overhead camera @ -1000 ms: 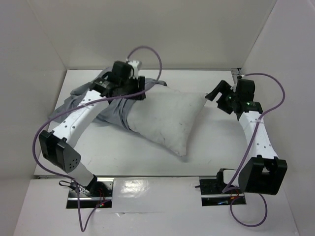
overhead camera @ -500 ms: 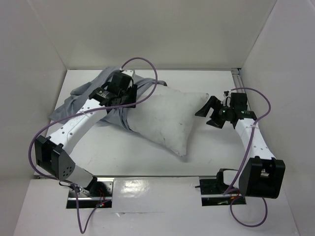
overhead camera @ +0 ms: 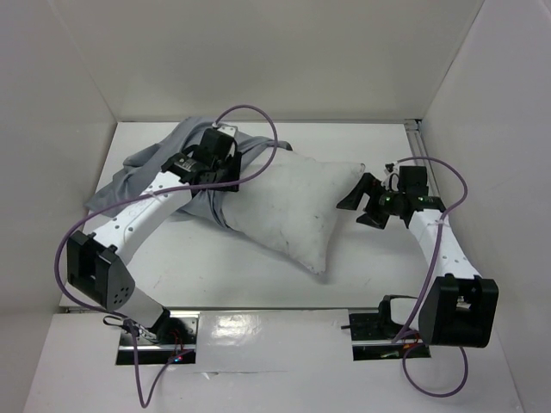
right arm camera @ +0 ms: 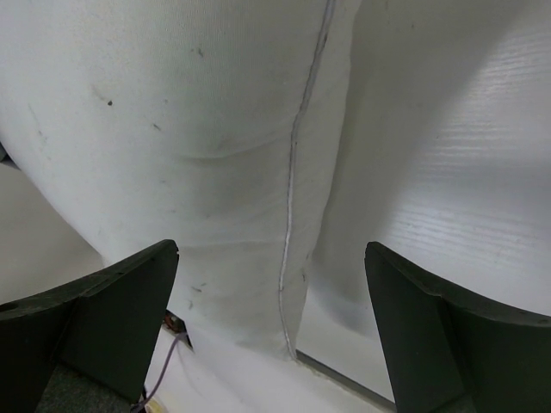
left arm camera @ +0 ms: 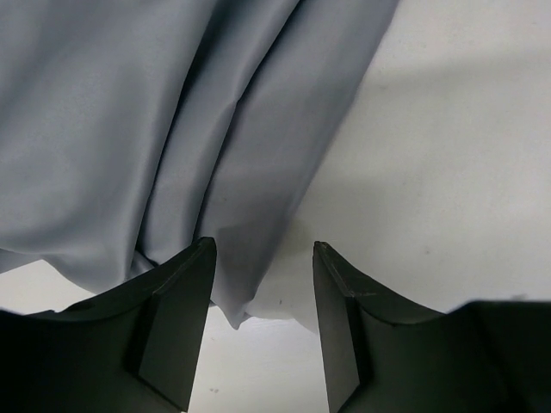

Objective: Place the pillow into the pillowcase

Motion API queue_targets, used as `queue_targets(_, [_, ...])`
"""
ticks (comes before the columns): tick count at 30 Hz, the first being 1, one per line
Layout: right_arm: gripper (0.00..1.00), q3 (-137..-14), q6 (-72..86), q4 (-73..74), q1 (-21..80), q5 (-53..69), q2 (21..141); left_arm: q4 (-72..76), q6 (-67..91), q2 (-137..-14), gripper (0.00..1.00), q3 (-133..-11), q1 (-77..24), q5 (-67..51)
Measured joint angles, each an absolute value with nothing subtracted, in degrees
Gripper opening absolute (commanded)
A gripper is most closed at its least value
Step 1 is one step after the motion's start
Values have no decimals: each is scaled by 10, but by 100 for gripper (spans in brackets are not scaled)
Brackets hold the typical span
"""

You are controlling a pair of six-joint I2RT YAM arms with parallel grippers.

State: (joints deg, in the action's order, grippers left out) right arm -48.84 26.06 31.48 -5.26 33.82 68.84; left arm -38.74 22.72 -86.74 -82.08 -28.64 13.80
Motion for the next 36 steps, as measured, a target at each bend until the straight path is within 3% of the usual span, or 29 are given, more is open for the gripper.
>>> queue_targets(5, [97,-482,261,313,-47,341,688,-391,228,-891,51,-821,-286,138])
queue_targets(6, [97,-482,261,313,-46,341,688,-391,229,-892,38,-821,-286,139])
queue_targets(10, [97,-482,261,312,-45,343,688,-395,237,-892,8,-821,-287,150])
queue_targets(12, [97,-482,261,308,-40,347,689,-397,243,-892,0,-821,-286,154])
queue_targets(15, [91,-477,264,296,-17,354,691,-403,241,-892,0,-826,-286,150])
queue_targets(19, [53,-455,301,240,43,362,698,-410,243,-892,0,-851,-287,82])
queue_targets(20, [30,-445,313,218,62,365,702,-405,244,-892,0,-857,-288,48])
queue_targets(22, [11,-434,348,164,101,366,720,-375,260,-893,0,-861,-295,-36])
queue_targets(24, [0,-434,380,107,130,357,754,-339,288,-905,0,-864,-320,-133])
queue_targets(30, [0,-439,461,-11,142,331,819,-268,332,-1005,0,-932,-427,-305])
queue_targets(32, [0,-439,473,-26,141,326,816,-269,334,-1007,10,-934,-427,-328])
queue_targets(33, [0,-439,478,-32,141,322,812,-276,333,-1007,15,-941,-420,-334])
queue_targets(34, [0,-438,483,-37,141,318,808,-280,332,-1006,35,-950,-411,-338])
queue_targets(36, [0,-437,487,-49,141,310,795,-301,324,-1004,59,-977,-396,-338])
